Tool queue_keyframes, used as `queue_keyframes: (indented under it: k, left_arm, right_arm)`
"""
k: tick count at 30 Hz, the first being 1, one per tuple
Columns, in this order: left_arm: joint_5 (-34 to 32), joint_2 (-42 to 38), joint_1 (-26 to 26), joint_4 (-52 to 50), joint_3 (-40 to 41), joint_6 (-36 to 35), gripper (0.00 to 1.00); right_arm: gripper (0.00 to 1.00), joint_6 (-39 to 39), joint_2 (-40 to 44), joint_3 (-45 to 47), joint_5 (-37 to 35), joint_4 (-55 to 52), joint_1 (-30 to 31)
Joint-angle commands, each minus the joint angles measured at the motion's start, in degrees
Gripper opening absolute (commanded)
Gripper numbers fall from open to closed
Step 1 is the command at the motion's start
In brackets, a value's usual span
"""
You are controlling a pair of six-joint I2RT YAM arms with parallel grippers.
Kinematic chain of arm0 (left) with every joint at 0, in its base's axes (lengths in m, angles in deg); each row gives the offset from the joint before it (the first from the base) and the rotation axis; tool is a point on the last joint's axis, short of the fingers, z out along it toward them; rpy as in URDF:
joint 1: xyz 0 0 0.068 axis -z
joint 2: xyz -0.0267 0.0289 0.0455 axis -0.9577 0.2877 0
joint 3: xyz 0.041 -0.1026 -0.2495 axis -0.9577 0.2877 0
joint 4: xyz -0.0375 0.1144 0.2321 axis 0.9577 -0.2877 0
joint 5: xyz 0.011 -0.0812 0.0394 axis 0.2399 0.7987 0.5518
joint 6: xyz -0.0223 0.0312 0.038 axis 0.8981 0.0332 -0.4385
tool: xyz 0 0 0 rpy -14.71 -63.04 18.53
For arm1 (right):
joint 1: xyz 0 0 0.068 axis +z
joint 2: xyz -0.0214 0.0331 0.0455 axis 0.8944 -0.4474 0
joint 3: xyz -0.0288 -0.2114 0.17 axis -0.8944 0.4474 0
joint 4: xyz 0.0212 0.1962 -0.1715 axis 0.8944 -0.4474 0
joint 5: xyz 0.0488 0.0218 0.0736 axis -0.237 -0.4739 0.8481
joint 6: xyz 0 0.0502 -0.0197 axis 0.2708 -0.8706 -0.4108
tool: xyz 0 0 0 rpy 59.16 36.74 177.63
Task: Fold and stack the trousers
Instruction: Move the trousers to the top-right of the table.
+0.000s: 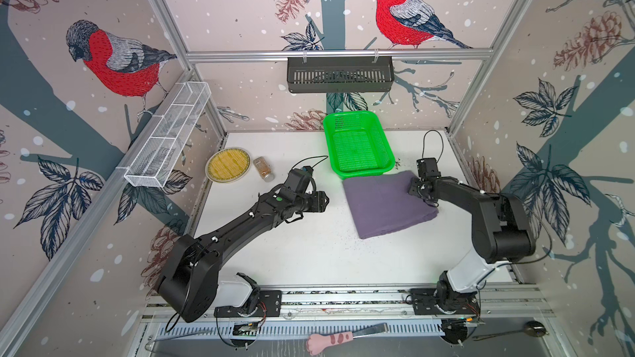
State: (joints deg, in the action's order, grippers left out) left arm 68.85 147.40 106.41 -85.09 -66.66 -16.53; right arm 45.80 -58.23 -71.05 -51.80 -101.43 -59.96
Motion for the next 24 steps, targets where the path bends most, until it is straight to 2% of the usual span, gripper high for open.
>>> queue_keyframes:
  k: [1,10,12,15,16,20,24]
  left_arm:
    - [0.15,-1.37,-0.42,-0.23,0.83,-1.03,0.68]
    - [-1.94,-4.72,-1.12,-0.16,1.88,-1.70,0.71]
    - [-2.79,-5.21,-1.24,-0.23,1.77,-1.94,0.71]
    - [-3.15,-5.79,-1.80,-0.29,1.27,-2.52,0.73]
    - [-3.33,-5.93,-1.84,-0.13,1.24,-2.73,0.77]
    - [-2.89,-6.12,-2.61,0.72,1.55,-3.35,0.78]
    - [-1.03,-5.43,-3.81,2.19,2.25,-3.78,0.78]
  right_arm:
    - [0.69,2.74,-3.01,-3.71,-2.19,-1.31,-2.62]
    - [0.71,6.63,-10.33,-20.20,-0.50,-4.11,-5.23]
    - [0.71,5.98,-9.10,-21.21,-0.47,-4.78,-4.26]
    - [0.72,1.97,-3.73,-17.42,1.87,-4.74,-2.64]
    - [0.71,-0.10,-1.64,-14.92,3.39,-4.44,-2.32]
    - [0.74,-9.66,5.66,-3.01,6.61,-2.99,-2.06]
    - [0.78,-15.90,8.41,4.06,7.54,-1.15,-1.75]
